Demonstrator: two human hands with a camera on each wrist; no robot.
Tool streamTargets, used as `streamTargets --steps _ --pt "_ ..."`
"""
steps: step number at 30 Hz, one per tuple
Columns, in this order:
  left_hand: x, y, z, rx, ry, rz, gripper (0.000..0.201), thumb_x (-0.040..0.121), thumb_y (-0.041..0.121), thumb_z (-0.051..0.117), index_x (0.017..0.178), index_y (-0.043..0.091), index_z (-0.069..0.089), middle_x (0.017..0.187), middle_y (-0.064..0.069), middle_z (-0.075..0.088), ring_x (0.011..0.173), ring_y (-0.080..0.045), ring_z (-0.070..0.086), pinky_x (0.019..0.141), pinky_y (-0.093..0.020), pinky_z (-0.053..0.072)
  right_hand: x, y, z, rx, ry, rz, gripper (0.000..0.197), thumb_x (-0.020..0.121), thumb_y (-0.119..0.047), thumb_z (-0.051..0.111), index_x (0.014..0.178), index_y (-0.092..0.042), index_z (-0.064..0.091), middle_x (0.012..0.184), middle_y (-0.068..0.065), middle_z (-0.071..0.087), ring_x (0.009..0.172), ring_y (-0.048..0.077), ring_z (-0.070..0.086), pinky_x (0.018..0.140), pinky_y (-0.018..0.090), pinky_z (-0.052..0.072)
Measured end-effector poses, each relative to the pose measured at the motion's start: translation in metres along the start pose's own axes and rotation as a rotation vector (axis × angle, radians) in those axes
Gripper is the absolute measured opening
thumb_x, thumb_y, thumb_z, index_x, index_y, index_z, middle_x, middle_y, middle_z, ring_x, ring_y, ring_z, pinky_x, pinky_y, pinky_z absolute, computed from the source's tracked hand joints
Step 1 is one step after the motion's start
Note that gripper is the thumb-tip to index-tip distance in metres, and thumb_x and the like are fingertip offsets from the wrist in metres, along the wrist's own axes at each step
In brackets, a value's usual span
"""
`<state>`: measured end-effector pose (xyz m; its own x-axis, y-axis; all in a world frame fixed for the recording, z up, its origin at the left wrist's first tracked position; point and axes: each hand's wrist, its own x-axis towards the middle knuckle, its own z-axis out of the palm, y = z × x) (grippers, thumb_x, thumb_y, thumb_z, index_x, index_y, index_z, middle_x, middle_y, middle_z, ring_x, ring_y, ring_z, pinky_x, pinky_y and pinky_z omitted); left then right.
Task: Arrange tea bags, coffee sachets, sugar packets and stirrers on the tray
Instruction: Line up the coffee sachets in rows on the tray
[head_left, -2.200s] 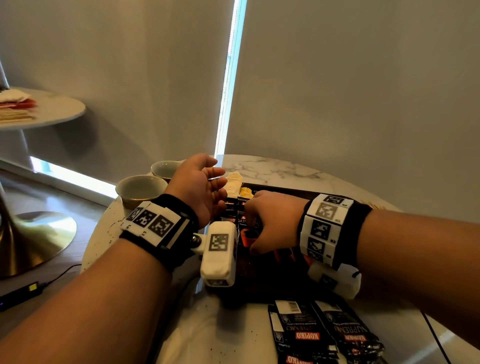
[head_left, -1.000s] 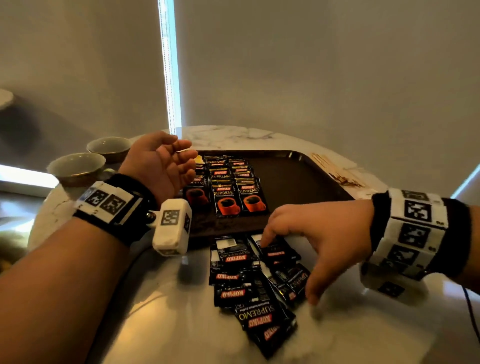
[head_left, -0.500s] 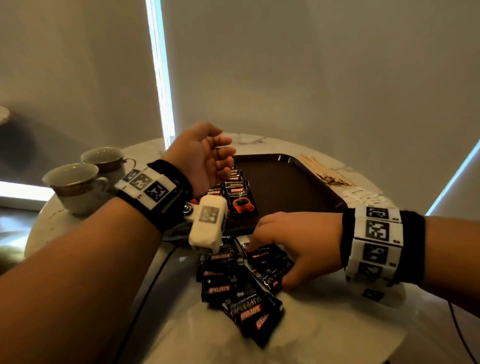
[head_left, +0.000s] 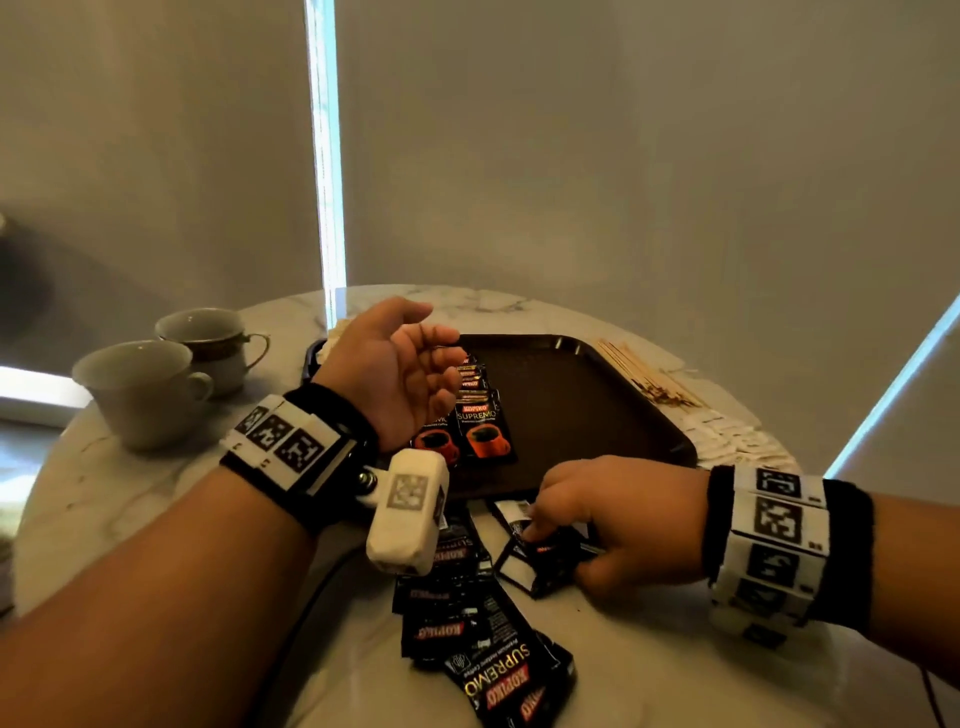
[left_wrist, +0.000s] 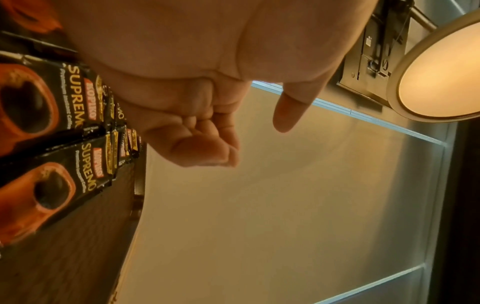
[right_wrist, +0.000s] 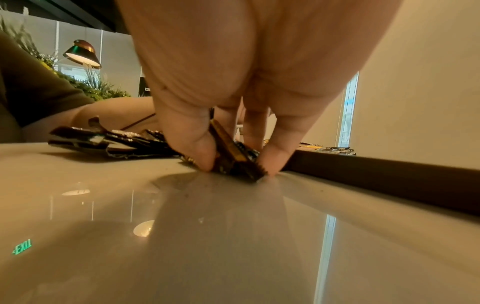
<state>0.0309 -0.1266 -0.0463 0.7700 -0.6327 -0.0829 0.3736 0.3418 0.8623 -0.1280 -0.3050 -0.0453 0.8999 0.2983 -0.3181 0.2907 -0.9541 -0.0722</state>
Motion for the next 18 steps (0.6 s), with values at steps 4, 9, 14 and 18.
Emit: streamTargets --steps 4,9,14,18 --pt "-0.002 0.002 -0.001 -0.003 -0.022 -0.006 0.032 0.091 0.039 0.047 0.088 0.011 0.062 0.076 -0.006 0.06 0.06 -0.016 0.054 0.049 -0.023 0.044 0.001 0.002 0.005 -0.045 -0.003 0.025 0.046 0.087 -0.028 0.071 0.131 -0.031 0.059 0.128 -0.008 0.054 0.113 0.012 0.056 0.097 0.031 0.051" --pt "-0.003 0.003 -0.002 0.011 -0.008 -0.012 0.033 0.091 0.04 0.047 0.087 0.01 0.061 0.076 -0.006 0.061 0.059 -0.017 0.055 0.049 -0.023 0.044 0.0 0.002 0.006 -0.077 0.04 0.02 0.03 0.088 -0.028 0.069 0.117 -0.027 0.062 0.117 -0.007 0.059 0.104 0.012 0.059 0.092 0.031 0.052" --pt "-0.007 0.002 0.001 0.019 -0.021 -0.016 0.032 0.091 0.04 0.047 0.087 0.011 0.061 0.076 -0.006 0.06 0.059 -0.017 0.055 0.05 -0.024 0.043 -0.002 0.01 0.004 -0.001 0.155 0.011 0.014 0.09 -0.026 0.068 0.104 -0.027 0.067 0.099 -0.012 0.062 0.088 0.003 0.058 0.079 0.019 0.049" --pt "-0.009 0.001 0.003 0.034 -0.032 -0.026 0.031 0.091 0.039 0.047 0.086 0.012 0.061 0.075 -0.005 0.06 0.058 -0.017 0.054 0.051 -0.023 0.04 -0.003 0.011 0.006 0.027 0.194 0.005 0.009 0.09 -0.026 0.068 0.099 -0.024 0.069 0.096 -0.012 0.065 0.088 0.003 0.059 0.077 0.015 0.049"
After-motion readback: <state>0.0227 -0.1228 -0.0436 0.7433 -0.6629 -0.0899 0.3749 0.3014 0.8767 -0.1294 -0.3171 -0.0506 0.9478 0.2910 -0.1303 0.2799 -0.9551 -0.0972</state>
